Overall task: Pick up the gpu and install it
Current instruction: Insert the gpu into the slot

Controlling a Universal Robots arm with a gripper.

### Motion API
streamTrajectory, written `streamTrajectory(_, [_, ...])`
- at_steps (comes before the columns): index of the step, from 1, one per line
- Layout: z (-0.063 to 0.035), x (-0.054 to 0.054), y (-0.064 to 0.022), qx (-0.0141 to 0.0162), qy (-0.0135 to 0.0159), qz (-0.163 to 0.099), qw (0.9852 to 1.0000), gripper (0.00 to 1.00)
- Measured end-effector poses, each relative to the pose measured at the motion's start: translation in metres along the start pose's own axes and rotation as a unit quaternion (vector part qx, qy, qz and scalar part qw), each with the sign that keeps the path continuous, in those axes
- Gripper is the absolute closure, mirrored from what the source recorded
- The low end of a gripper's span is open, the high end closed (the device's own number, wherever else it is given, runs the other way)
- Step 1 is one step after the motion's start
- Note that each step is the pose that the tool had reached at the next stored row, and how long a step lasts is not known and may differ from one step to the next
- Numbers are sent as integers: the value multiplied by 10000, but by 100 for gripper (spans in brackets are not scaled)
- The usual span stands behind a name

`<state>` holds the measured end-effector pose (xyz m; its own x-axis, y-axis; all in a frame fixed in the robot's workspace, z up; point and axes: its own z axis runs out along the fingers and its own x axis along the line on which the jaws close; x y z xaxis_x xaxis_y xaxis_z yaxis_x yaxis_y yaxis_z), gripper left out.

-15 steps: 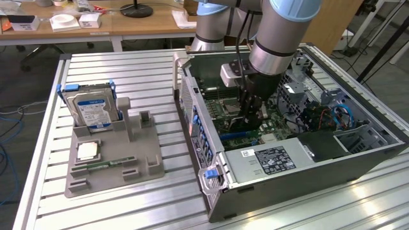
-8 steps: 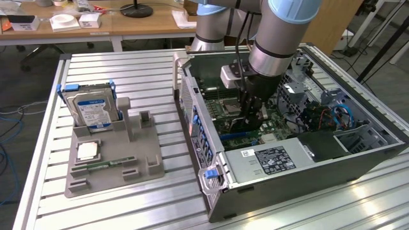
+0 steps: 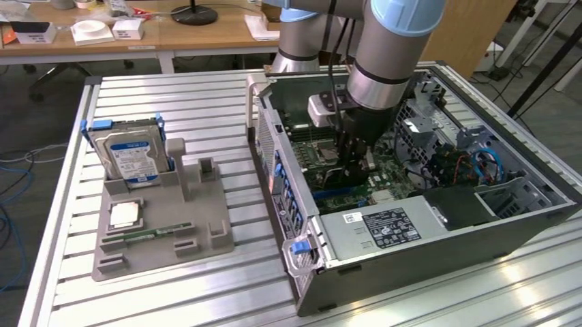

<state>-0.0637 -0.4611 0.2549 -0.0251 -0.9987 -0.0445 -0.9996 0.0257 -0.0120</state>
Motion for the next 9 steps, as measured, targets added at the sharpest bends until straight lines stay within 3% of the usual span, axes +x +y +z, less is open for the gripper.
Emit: streamTrajectory(9, [7,22,1,2,5,1,10000,74])
